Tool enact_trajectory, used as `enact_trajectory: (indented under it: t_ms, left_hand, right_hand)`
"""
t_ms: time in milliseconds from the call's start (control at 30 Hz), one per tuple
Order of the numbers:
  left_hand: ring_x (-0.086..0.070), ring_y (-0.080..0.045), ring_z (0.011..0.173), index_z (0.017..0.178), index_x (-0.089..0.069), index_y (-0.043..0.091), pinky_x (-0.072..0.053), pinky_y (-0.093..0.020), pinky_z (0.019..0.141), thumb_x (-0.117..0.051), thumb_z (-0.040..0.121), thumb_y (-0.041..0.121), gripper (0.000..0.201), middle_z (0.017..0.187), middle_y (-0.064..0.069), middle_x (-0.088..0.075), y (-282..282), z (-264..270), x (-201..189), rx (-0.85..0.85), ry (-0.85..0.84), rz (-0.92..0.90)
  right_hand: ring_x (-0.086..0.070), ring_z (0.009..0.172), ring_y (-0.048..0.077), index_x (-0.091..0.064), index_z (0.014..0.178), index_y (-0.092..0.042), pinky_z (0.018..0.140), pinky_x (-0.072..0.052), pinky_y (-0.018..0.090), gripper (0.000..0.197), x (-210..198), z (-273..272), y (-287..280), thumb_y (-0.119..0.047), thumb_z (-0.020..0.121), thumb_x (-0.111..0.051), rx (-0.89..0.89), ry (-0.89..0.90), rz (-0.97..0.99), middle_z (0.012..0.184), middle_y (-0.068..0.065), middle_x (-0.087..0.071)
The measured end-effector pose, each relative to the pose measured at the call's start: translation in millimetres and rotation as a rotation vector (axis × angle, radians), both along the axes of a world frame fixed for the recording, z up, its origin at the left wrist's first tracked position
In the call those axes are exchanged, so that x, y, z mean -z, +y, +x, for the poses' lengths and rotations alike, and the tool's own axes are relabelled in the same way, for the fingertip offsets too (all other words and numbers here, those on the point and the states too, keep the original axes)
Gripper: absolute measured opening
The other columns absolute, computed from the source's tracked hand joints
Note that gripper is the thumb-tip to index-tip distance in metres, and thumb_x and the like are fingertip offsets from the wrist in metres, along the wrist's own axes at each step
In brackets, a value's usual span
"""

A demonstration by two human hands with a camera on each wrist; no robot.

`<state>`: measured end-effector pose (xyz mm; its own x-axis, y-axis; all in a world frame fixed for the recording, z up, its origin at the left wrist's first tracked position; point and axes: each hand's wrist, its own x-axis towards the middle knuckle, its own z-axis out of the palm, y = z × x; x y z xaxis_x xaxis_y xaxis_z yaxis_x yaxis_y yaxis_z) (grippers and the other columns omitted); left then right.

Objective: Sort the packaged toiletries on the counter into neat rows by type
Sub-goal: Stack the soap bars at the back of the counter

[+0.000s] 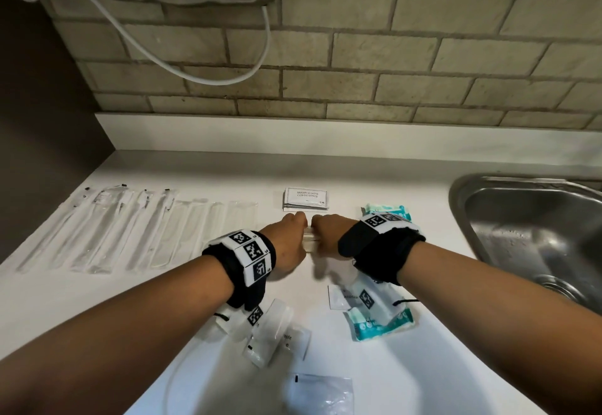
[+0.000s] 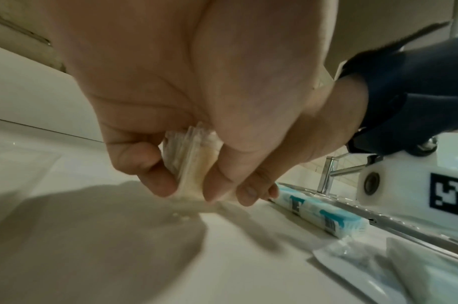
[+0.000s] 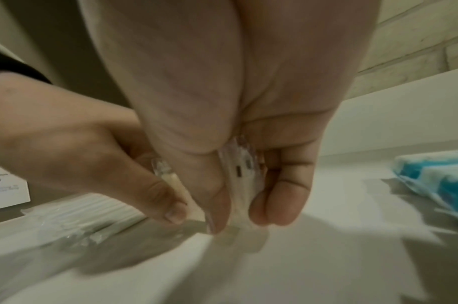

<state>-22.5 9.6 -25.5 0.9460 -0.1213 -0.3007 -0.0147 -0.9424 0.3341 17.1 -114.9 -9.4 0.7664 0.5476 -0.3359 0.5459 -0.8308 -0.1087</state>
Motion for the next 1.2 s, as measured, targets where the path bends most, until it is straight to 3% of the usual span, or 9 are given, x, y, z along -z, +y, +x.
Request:
enact_trajectory:
  t_ms: [133,267,333,467,567,800,933,1100,1200]
  left_hand:
    - [-0.056,-0.03,0.089,0.127,-0.035,0.006,-0.043,-0.037,0.077,-0.048,0.093,0.017,0.038,0.125,-0.009,-0.035,-3.6,-6.2,4.1,0.067,0.051,0.031]
    - [-0.05,-0.026,0.086,0.134,-0.031,0.004,-0.039,-0.034,0.077,-0.049,0.096,0.033,0.05,0.13,-0.009,-0.027,-7.7,-4.3,-2.1,0.067,0.076,0.034]
    - [-0.052,-0.026,0.086,0.132,-0.034,0.007,-0.042,-0.035,0.079,-0.052,0.095,0.031,0.047,0.129,-0.008,-0.029,-4.5,-3.8,-3.8,0.035,0.061,0.009]
    - [-0.057,-0.026,0.098,0.126,-0.046,0.011,-0.046,-0.033,0.083,-0.057,0.091,0.03,0.042,0.121,-0.009,-0.048,9.1,-2.3,-4.8,0.005,0.019,0.019]
    - [-0.056,-0.025,0.098,0.118,-0.055,0.012,-0.045,-0.03,0.082,-0.059,0.089,0.032,0.035,0.113,-0.008,-0.053,14.2,-3.2,-9.5,0.038,-0.02,0.028]
    - [-0.055,-0.022,0.092,0.116,-0.053,0.015,-0.043,-0.029,0.081,-0.062,0.087,0.031,0.035,0.108,-0.003,-0.047,14.2,-9.2,-9.2,0.054,-0.037,0.032]
    - [-0.056,-0.026,0.098,0.119,-0.051,0.01,-0.041,-0.028,0.081,-0.058,0.091,0.026,0.033,0.115,-0.007,-0.047,8.1,-10.3,-7.8,0.06,-0.039,0.057]
    - [-0.057,-0.025,0.094,0.118,-0.05,0.011,-0.043,-0.03,0.081,-0.062,0.089,0.032,0.038,0.106,-0.001,-0.04,7.3,-7.7,-8.5,0.044,-0.06,0.056]
    - [-0.058,-0.027,0.098,0.123,-0.047,0.01,-0.042,-0.03,0.079,-0.06,0.091,0.036,0.043,0.116,-0.006,-0.044,1.2,-10.7,-8.0,0.036,-0.044,0.082]
  right_hand:
    - [-0.059,0.109,0.029,-0.045,0.126,-0.006,0.072,-0.035,0.027,0.04,8.3,-6.1,0.4,-0.013,0.09,-0.059,-0.008,-0.024,-0.012,0.125,0.012,-0.054]
    - [-0.058,0.112,0.03,-0.041,0.132,-0.007,0.075,-0.038,0.029,0.051,4.9,-9.5,1.5,-0.024,0.089,-0.062,0.034,0.011,-0.022,0.128,0.012,-0.048]
    - [-0.059,0.109,0.029,-0.043,0.129,-0.008,0.072,-0.037,0.029,0.051,1.2,-9.0,-0.6,-0.026,0.086,-0.065,0.033,0.026,-0.017,0.125,0.011,-0.051]
    - [-0.059,0.093,0.028,-0.05,0.116,-0.008,0.068,-0.035,0.027,0.039,-4.2,-6.5,-6.1,-0.022,0.083,-0.066,0.006,0.053,0.039,0.113,0.011,-0.063]
    - [-0.06,0.102,0.027,-0.054,0.113,-0.009,0.068,-0.032,0.024,0.037,-10.6,-5.0,-7.8,-0.021,0.081,-0.069,0.002,0.037,0.075,0.112,0.01,-0.064]
    - [-0.058,0.107,0.026,-0.051,0.121,-0.01,0.073,-0.038,0.025,0.051,-6.5,-9.0,-5.1,-0.024,0.077,-0.074,-0.005,0.025,0.095,0.118,0.01,-0.058]
    - [-0.059,0.105,0.027,-0.053,0.116,-0.01,0.072,-0.037,0.025,0.04,-1.0,-10.1,-2.7,-0.021,0.081,-0.069,-0.013,0.02,0.078,0.116,0.011,-0.06]
    - [-0.06,0.103,0.028,-0.05,0.118,-0.009,0.07,-0.037,0.026,0.043,-0.5,-7.7,-3.0,-0.021,0.08,-0.069,-0.007,0.007,0.081,0.115,0.011,-0.057]
    - [-0.06,0.102,0.026,-0.049,0.12,-0.012,0.07,-0.037,0.027,0.047,3.6,-8.9,-0.9,-0.024,0.08,-0.07,0.001,0.028,0.065,0.116,0.009,-0.055]
